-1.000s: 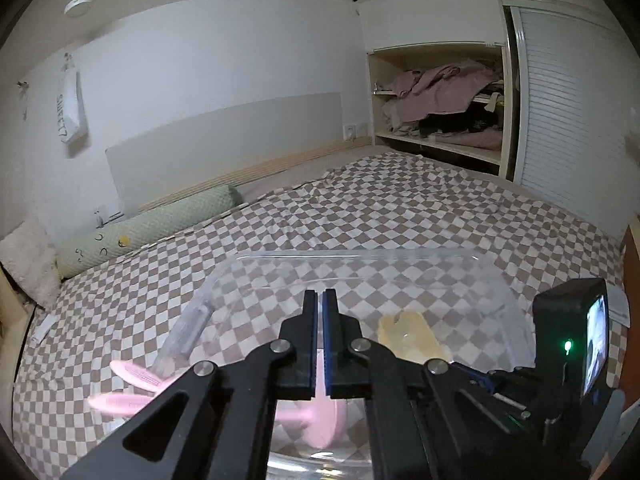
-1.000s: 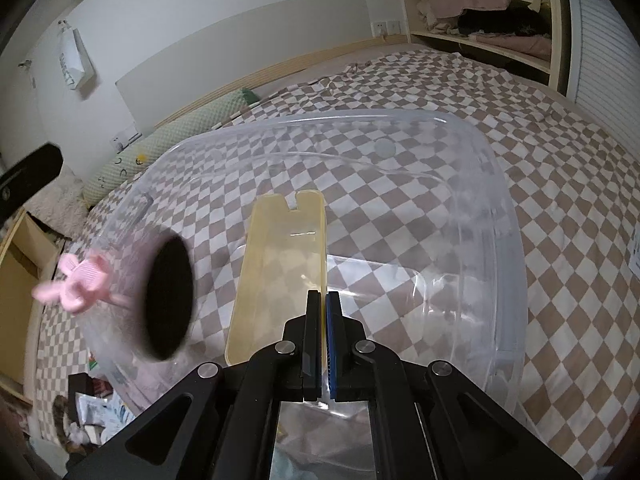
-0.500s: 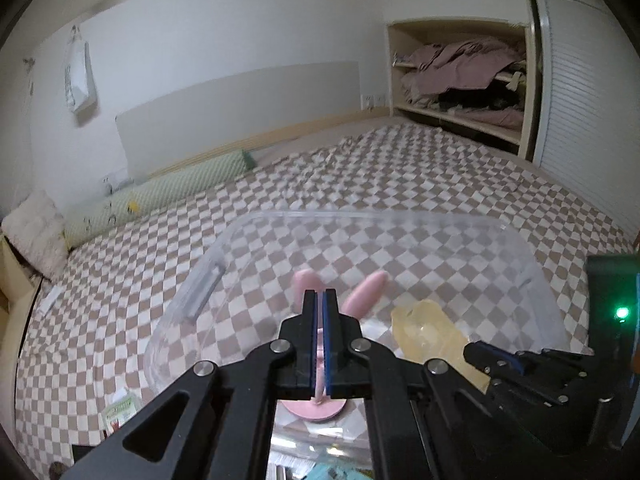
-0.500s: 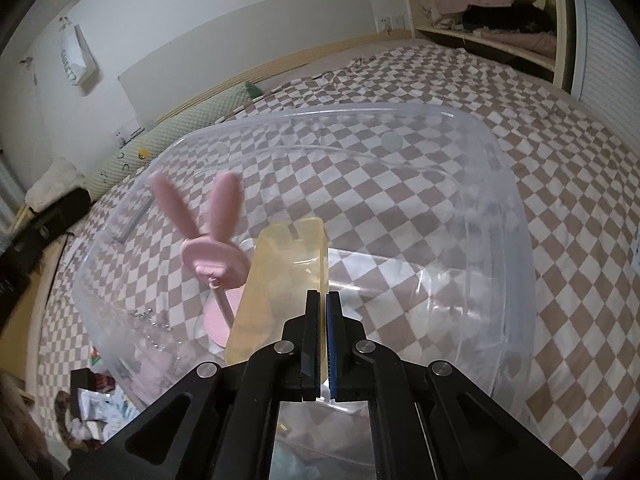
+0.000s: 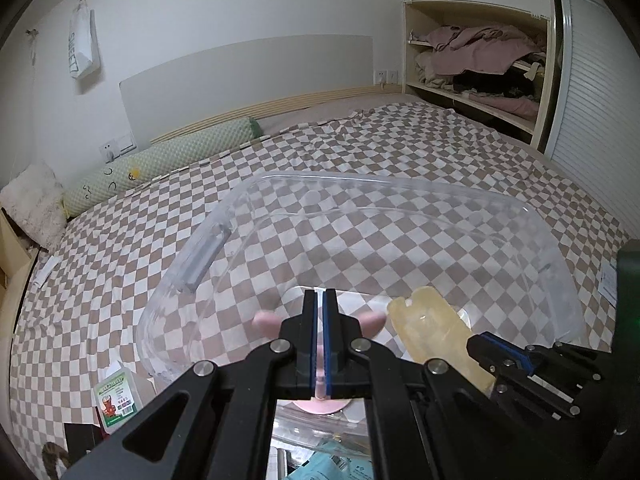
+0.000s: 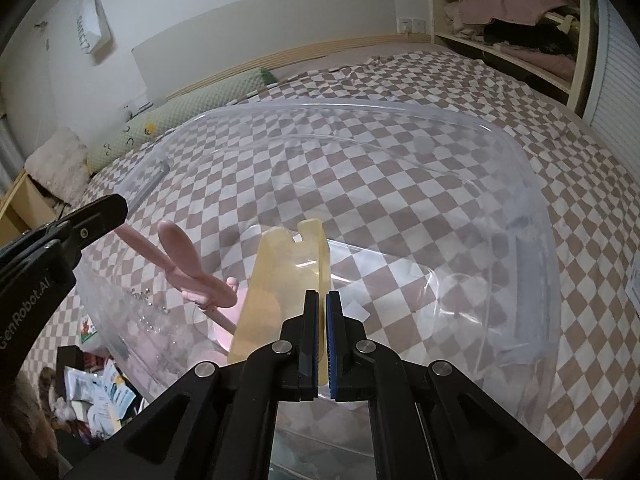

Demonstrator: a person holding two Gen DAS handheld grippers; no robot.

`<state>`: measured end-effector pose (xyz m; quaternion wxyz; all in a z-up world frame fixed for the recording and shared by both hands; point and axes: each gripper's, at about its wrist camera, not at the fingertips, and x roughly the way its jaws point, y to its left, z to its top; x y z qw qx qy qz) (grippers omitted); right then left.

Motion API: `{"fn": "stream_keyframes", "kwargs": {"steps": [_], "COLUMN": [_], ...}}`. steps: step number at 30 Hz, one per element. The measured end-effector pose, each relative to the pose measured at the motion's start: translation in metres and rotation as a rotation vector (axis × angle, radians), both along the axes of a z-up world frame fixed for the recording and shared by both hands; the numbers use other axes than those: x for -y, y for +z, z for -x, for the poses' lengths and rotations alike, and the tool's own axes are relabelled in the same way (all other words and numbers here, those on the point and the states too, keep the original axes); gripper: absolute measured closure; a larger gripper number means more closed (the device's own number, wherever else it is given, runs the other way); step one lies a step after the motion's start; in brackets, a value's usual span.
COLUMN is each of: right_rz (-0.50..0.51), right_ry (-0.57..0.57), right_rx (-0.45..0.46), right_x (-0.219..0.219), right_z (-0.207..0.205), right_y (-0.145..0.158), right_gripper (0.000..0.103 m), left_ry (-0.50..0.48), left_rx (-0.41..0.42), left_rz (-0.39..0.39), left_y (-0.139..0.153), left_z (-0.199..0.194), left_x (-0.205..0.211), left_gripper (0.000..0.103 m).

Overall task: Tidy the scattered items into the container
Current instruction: 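Lower the pink stand into the box and open the left tool while the right tool releases the tray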

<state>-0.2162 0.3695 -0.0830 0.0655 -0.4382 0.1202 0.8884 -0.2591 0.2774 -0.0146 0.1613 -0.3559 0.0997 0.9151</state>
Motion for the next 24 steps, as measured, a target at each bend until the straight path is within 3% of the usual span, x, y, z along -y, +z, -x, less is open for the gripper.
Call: {"fn": "stream_keyframes", "kwargs": {"steps": [10, 12, 14, 18, 20, 22, 24], "right_rz": [-0.03, -0.031, -0.027, -0.02, -0.023, -0.029, -0.038], "right_ry": [0.003, 0.0, -0.005, -0.005, -0.006, -0.014, -0.026], "right_rx": [-0.026, -0.026, -0.026, -0.035, -0.041, -0.053, -0.076], "right_x": [0.002, 0.001, -0.001, -0.003, -0.003, -0.003, -0.003], "right_z": [-0.004, -0.005, -0.006, -0.009, -0.011, -0.013, -0.016], "right_y": [0.004, 0.005, 0.006, 0.01, 0.012, 0.014, 0.018], "right_gripper": [0.098, 0.098, 0.098, 0.097, 0.083, 0.026, 0.022], "left_ry": [0.013, 0.015, 0.017, 0.02, 0.022, 0.026, 0.03], "left_rx": [-0.006, -0.007, -0.014, -0.015, -0.016, -0.016, -0.02], "left_rz": [0.006, 0.005, 0.007, 0.01, 0.014, 0.02, 0.025], "left_y": [0.004, 0.006, 0.007, 0.008, 0.009, 0.01, 0.01], "left_z": [0.0, -0.001, -0.001, -0.003, -0.004, -0.006, -0.008], "left_x": [0.006, 0.007, 0.008, 0.01, 0.012, 0.013, 0.016], "left_gripper": [0.098, 0.077, 0.065, 0.065, 0.065, 0.062, 0.052]}}
